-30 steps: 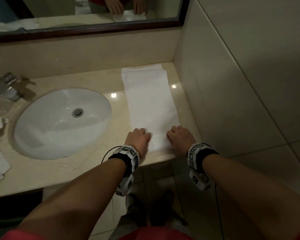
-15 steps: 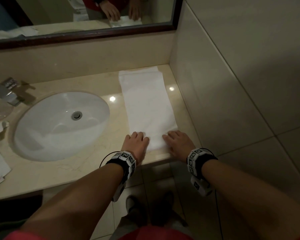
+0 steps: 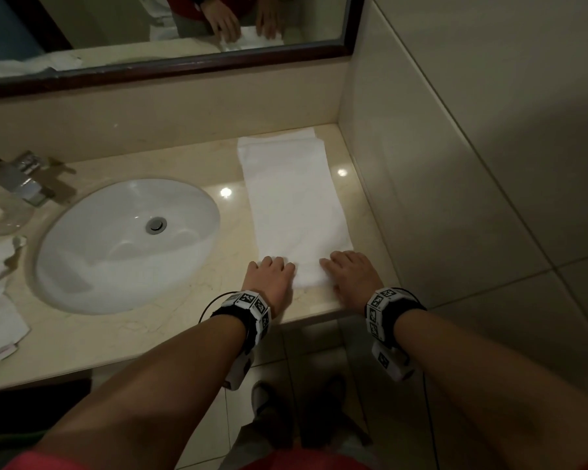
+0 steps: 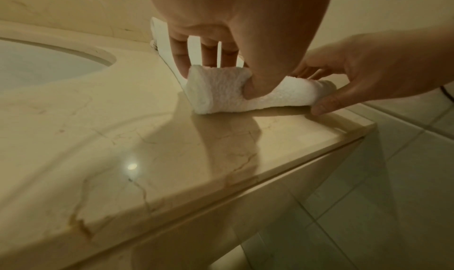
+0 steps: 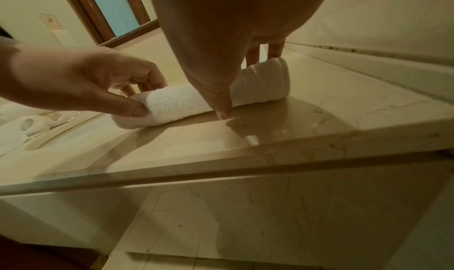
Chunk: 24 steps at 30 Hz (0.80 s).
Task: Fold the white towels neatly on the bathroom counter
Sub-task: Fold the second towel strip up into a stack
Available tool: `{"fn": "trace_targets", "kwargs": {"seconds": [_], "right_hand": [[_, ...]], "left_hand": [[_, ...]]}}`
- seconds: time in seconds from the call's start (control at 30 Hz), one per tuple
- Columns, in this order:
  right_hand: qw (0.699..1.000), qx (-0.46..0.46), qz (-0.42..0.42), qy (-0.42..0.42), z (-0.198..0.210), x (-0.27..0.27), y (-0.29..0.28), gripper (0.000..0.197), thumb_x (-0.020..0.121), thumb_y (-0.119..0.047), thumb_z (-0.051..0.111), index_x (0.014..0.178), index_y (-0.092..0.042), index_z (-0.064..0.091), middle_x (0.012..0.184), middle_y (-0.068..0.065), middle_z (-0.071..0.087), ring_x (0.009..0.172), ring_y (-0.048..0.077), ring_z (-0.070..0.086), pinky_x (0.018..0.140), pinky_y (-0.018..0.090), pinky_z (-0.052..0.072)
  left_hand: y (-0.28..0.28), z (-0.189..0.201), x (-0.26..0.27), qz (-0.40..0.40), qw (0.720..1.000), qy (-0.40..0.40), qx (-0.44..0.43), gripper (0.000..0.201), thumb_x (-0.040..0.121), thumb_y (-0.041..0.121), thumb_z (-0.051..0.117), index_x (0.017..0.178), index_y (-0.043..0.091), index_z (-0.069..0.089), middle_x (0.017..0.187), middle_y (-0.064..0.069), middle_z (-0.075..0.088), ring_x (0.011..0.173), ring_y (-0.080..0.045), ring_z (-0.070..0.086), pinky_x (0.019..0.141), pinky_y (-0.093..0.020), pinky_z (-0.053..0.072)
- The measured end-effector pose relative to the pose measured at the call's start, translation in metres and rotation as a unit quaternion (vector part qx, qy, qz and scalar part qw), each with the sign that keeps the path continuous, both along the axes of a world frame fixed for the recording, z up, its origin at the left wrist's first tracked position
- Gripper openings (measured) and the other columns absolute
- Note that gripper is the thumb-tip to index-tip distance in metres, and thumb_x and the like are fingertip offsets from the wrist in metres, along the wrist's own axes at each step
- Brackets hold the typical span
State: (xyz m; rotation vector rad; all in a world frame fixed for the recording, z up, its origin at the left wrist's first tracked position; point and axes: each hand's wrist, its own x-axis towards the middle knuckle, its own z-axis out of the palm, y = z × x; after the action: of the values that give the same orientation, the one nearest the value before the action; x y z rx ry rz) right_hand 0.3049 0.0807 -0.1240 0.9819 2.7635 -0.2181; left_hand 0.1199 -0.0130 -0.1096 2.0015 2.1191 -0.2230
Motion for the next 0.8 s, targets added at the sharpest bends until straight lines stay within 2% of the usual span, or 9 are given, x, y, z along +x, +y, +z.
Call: {"fn": "trace_targets", "kwargs": {"seconds": [0.13, 0.27, 0.4, 0.5, 0.57, 0.7, 0.8], "right_hand": [[1.000, -0.001, -0.008, 0.007, 0.001, -0.007, 0.001, 0.042, 0.089, -0.014, 0.052, 0.131, -0.015, 0.052, 0.122, 0.010, 0.057, 0.111, 0.033, 0.052, 0.097, 0.043, 0.037], [1.000, -0.014, -0.008, -0.005, 0.005, -0.006, 0.000, 0.041, 0.091, -0.017, 0.047, 0.132, -0.020, 0.050, 0.122, 0.005, 0.057, 0.112, 0.028, 0.051, 0.097, 0.038, 0.035], [0.998, -0.062, -0.007, -0.019, 0.014, -0.007, 0.005, 0.042, 0.091, -0.023, 0.047, 0.133, -0.022, 0.047, 0.121, 0.003, 0.058, 0.109, 0.025, 0.051, 0.093, 0.038, 0.037], [0.994, -0.100, -0.012, -0.033, 0.021, -0.011, 0.011, 0.040, 0.090, -0.026, 0.048, 0.130, -0.021, 0.048, 0.118, 0.006, 0.059, 0.108, 0.025, 0.051, 0.092, 0.037, 0.039], [0.990, -0.127, -0.033, -0.042, 0.024, -0.014, 0.015, 0.038, 0.091, -0.027, 0.047, 0.128, -0.021, 0.047, 0.114, 0.009, 0.059, 0.103, 0.027, 0.053, 0.088, 0.035, 0.041], [0.981, -0.174, -0.053, -0.065, 0.025, -0.022, 0.023, 0.029, 0.093, -0.024, 0.043, 0.121, -0.019, 0.043, 0.107, 0.008, 0.062, 0.083, 0.024, 0.052, 0.077, 0.033, 0.039], [0.974, -0.203, -0.068, -0.074, 0.023, -0.029, 0.030, 0.028, 0.094, -0.023, 0.040, 0.121, -0.018, 0.043, 0.110, 0.008, 0.060, 0.088, 0.025, 0.054, 0.078, 0.036, 0.044]], "left_hand": [[0.000, 0.002, -0.003, 0.002, 1.000, -0.017, -0.005, 0.035, 0.092, 0.027, 0.043, 0.126, 0.020, 0.047, 0.123, -0.002, 0.054, 0.112, -0.024, 0.049, 0.091, -0.040, 0.038], [0.004, 0.006, -0.006, 0.018, 0.997, -0.062, -0.033, 0.036, 0.091, 0.031, 0.049, 0.125, 0.021, 0.048, 0.121, 0.000, 0.058, 0.112, -0.023, 0.052, 0.093, -0.039, 0.039], [0.008, 0.009, -0.009, 0.029, 0.990, -0.108, -0.082, 0.036, 0.089, 0.034, 0.054, 0.122, 0.021, 0.049, 0.111, -0.001, 0.064, 0.100, -0.025, 0.059, 0.086, -0.034, 0.045], [0.010, 0.009, -0.013, 0.064, 0.979, -0.149, -0.122, 0.036, 0.086, 0.029, 0.056, 0.120, 0.019, 0.051, 0.110, -0.006, 0.064, 0.097, -0.027, 0.060, 0.081, -0.032, 0.048], [0.013, 0.008, -0.017, 0.086, 0.970, -0.178, -0.138, 0.033, 0.085, 0.025, 0.052, 0.118, 0.021, 0.052, 0.111, -0.007, 0.065, 0.098, -0.027, 0.061, 0.083, -0.032, 0.049], [0.022, 0.003, -0.022, 0.115, 0.960, -0.209, -0.144, 0.031, 0.089, 0.019, 0.042, 0.117, 0.025, 0.053, 0.107, -0.004, 0.066, 0.091, -0.022, 0.060, 0.084, -0.029, 0.049], [0.026, -0.003, -0.026, 0.131, 0.953, -0.229, -0.149, 0.032, 0.091, 0.016, 0.040, 0.118, 0.024, 0.054, 0.107, -0.004, 0.066, 0.088, -0.020, 0.059, 0.082, -0.027, 0.047]]}}
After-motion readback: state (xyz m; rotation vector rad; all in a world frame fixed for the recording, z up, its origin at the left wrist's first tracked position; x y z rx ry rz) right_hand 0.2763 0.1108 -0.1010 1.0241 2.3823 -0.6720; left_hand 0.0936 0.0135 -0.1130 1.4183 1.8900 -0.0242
